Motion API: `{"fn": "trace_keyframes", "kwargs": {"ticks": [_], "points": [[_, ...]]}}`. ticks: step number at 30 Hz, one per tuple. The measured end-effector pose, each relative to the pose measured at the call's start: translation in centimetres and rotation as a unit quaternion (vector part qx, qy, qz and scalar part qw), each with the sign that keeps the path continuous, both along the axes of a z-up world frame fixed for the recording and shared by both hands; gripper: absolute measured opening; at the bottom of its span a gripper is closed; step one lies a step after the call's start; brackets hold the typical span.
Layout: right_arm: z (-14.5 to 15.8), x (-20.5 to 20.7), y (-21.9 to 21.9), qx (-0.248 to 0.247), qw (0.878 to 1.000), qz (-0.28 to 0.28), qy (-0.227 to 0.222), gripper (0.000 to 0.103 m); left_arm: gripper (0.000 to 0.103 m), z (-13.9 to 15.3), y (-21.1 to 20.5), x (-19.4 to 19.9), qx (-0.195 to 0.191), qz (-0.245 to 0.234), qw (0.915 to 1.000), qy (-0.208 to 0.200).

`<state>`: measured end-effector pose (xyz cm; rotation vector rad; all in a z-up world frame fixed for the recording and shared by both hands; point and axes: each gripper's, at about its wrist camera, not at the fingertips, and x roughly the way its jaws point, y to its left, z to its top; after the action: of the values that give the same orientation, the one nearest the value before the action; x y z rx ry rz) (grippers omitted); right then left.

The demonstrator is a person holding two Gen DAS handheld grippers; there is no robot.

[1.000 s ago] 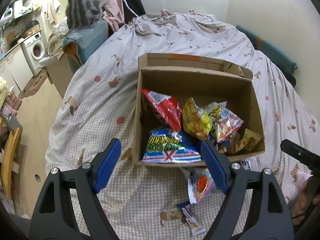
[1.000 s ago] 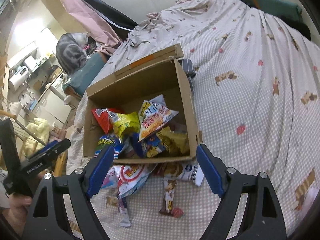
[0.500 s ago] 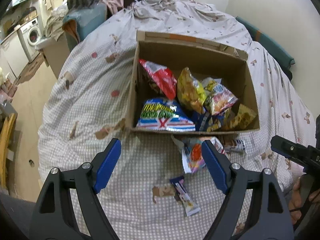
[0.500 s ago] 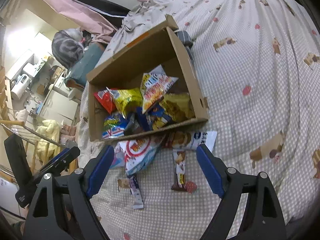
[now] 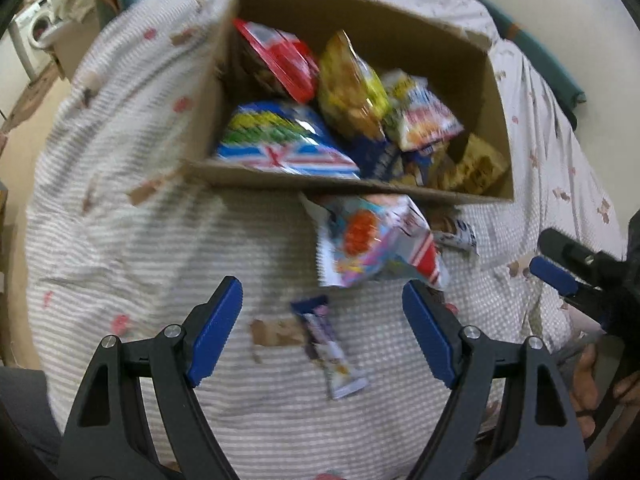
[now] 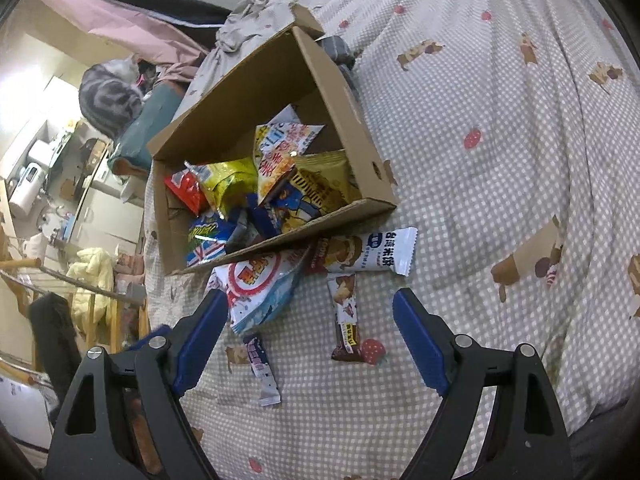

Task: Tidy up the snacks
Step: 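Grasp the white-pink packet with left gripper while right grasps chocolate bar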

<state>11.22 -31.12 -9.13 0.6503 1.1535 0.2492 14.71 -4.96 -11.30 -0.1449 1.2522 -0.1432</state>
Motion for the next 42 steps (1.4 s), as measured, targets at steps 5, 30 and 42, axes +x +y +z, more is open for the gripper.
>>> {"fn": "trace_keyframes", "kwargs": {"ticks": [5,30,42], "points": [[-1.0,0.5,-1.0,0.040,0.999,-0.018,0.020,0.087,0.080,-2.2,-3.7,1.0,0.007,-0.011,0.9998,0.014],[-2.8,0.4,-2.8,0.046,0.996,-0.048,0.065,0.087,0.080,-5.2,-8.8,3.0,0.025,0.043,0.9987,0.010],[-3.0,0.5,-1.9,0.025,0.996,-0.032,0.074,0.087,0.050,-2.6,-5.2,2.8,0.005,0.029,0.9992,0.029]]}}
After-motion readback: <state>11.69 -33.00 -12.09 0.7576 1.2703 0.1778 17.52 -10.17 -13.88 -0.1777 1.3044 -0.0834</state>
